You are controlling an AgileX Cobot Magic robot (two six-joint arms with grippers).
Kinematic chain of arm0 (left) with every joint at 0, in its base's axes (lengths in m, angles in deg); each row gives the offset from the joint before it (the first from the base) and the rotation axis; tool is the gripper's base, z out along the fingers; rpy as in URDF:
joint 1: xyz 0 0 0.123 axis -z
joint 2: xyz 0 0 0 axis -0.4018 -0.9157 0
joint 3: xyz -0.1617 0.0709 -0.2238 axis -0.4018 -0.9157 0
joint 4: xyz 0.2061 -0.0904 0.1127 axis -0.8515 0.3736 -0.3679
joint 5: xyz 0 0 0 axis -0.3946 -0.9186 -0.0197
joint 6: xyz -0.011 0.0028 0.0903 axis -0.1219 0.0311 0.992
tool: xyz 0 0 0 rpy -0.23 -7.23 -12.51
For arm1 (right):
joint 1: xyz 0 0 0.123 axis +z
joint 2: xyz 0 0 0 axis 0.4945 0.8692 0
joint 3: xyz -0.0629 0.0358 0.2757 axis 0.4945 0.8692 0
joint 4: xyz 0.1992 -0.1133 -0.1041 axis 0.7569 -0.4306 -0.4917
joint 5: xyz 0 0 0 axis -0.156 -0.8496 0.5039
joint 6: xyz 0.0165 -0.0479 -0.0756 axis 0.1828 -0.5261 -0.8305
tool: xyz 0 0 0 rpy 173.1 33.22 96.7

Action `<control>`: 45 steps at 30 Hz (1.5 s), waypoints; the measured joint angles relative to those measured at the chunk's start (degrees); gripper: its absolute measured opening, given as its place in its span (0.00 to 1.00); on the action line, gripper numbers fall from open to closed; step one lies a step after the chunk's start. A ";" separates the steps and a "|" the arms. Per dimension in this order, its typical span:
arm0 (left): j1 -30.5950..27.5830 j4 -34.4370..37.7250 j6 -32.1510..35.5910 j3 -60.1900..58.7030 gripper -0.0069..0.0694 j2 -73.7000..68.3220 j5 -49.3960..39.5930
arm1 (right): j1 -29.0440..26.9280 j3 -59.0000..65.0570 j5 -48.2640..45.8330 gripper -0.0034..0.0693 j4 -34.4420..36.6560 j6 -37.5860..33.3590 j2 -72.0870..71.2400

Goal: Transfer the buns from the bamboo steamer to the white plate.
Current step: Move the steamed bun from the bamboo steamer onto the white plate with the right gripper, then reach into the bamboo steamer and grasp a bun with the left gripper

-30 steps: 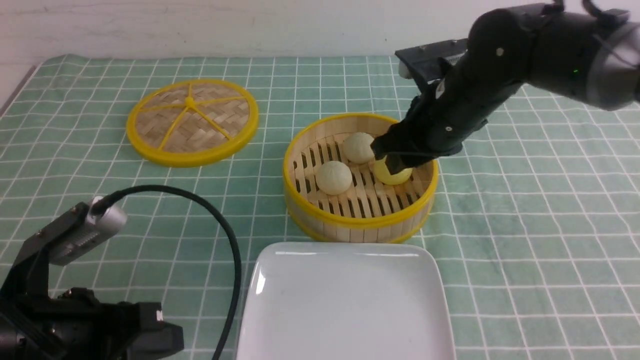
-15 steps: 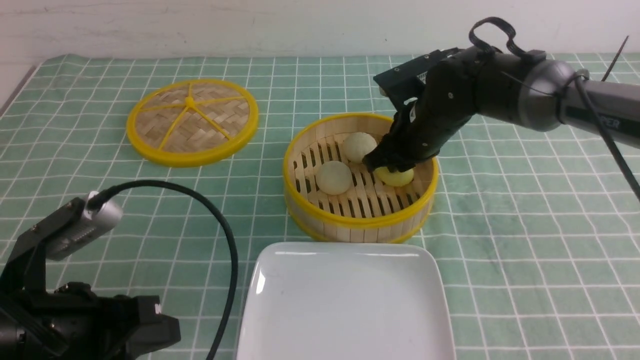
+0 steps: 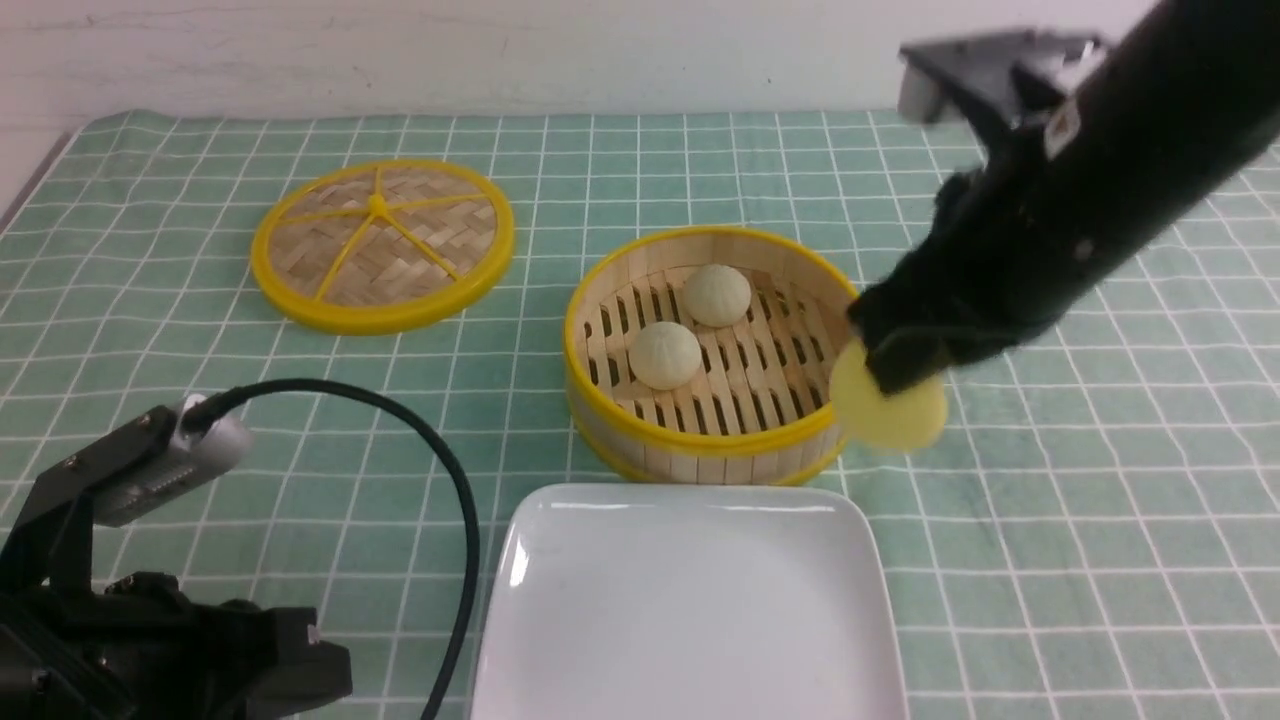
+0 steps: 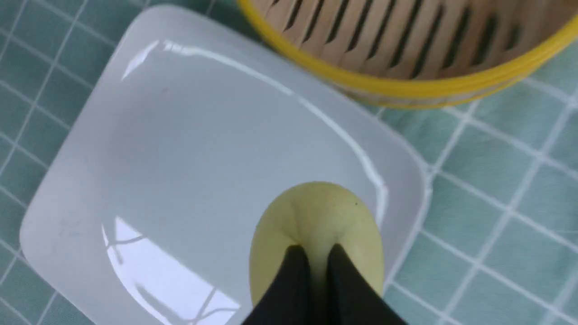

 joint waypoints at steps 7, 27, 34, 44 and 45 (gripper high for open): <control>0.00 0.00 0.00 0.00 0.18 0.00 0.10 | 8.70 16.27 22.65 0.15 4.16 -2.24 7.15; 0.00 -0.24 -2.52 0.00 0.21 0.00 0.12 | 4.07 -0.95 -7.42 0.65 -16.75 3.96 -10.45; 0.00 -0.58 -3.33 2.08 0.22 -0.52 1.37 | 3.51 8.83 -15.00 0.13 -26.56 13.81 -28.85; 3.72 -0.87 -5.68 32.25 0.09 -17.42 -7.93 | 3.51 41.84 0.11 0.03 -31.00 19.95 -54.85; 5.68 -0.94 -5.68 35.61 0.09 -19.97 -7.72 | 3.51 43.84 1.82 0.03 -31.40 20.04 -55.77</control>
